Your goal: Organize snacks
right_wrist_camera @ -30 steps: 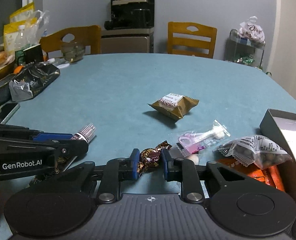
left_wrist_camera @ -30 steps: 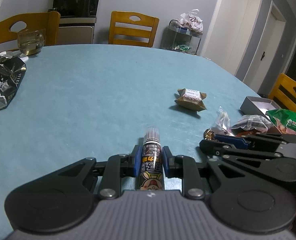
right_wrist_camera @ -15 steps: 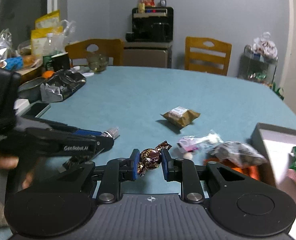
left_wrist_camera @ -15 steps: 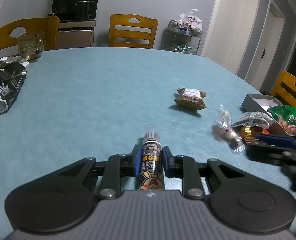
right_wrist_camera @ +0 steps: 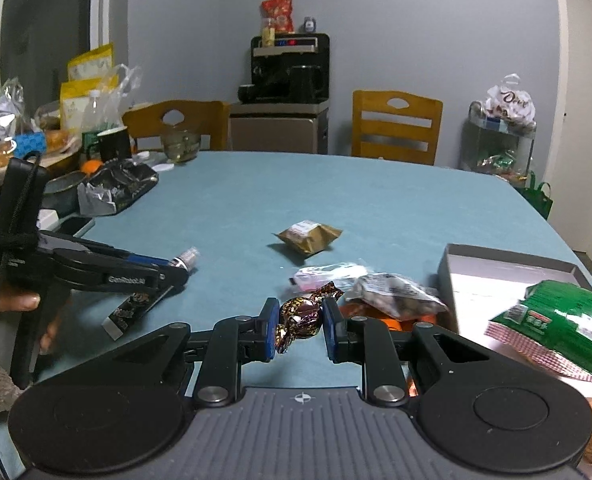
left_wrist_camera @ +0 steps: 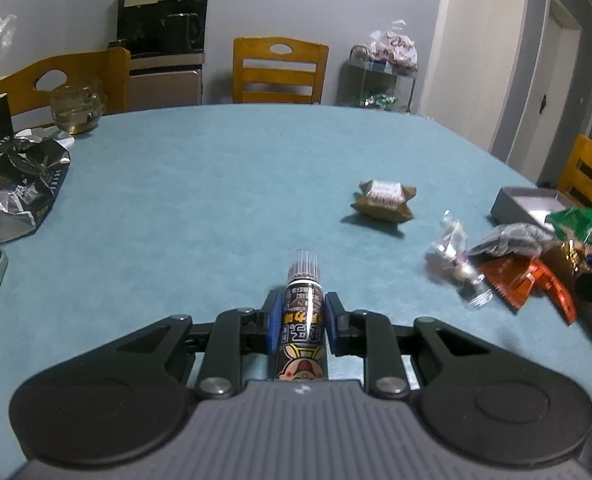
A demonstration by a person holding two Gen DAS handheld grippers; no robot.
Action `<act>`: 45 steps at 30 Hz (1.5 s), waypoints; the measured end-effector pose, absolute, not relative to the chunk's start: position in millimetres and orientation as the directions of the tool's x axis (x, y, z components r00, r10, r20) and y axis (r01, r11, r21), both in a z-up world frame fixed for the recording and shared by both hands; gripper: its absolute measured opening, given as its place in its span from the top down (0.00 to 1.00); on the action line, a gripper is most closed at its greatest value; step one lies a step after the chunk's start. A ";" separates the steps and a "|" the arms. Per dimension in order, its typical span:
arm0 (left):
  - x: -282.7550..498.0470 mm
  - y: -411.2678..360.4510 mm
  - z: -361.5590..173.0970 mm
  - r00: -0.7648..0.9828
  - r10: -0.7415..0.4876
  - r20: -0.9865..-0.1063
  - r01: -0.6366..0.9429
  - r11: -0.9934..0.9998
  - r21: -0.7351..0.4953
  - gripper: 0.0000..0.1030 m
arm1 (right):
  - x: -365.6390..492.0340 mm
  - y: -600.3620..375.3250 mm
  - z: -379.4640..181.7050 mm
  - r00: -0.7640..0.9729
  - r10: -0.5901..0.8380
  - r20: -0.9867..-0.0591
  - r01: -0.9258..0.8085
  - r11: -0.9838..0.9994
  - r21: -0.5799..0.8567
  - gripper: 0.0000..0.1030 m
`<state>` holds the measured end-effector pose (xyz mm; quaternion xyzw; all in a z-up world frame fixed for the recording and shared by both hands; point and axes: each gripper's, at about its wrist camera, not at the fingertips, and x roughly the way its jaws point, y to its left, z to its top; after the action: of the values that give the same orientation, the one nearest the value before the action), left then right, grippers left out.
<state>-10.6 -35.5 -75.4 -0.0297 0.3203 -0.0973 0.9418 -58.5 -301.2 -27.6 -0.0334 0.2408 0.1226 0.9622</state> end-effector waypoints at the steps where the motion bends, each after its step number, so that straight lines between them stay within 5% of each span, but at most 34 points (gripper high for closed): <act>1: -13.2 -36.0 -72.1 0.781 -0.205 -0.590 0.164 0.979 -0.123 0.81 | -59.6 -304.1 -26.7 0.857 0.219 -0.466 -0.250 0.968 -0.005 0.76; 23: -48.6 -112.6 9.5 0.837 -0.336 -0.432 0.343 0.937 -0.064 0.81 | -96.3 -365.2 -5.2 0.925 0.165 -0.342 -0.173 0.985 0.007 0.76; 45: -77.0 -232.6 57.9 0.725 -0.572 -0.383 0.608 0.794 -0.035 0.81 | -135.5 -445.7 -12.2 0.947 0.026 -0.319 -0.011 0.999 0.049 0.76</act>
<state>-77.0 -232.6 57.9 0.0467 0.1907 -0.3179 0.9276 -135.5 -445.7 -12.2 0.0234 0.1619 0.0092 0.9865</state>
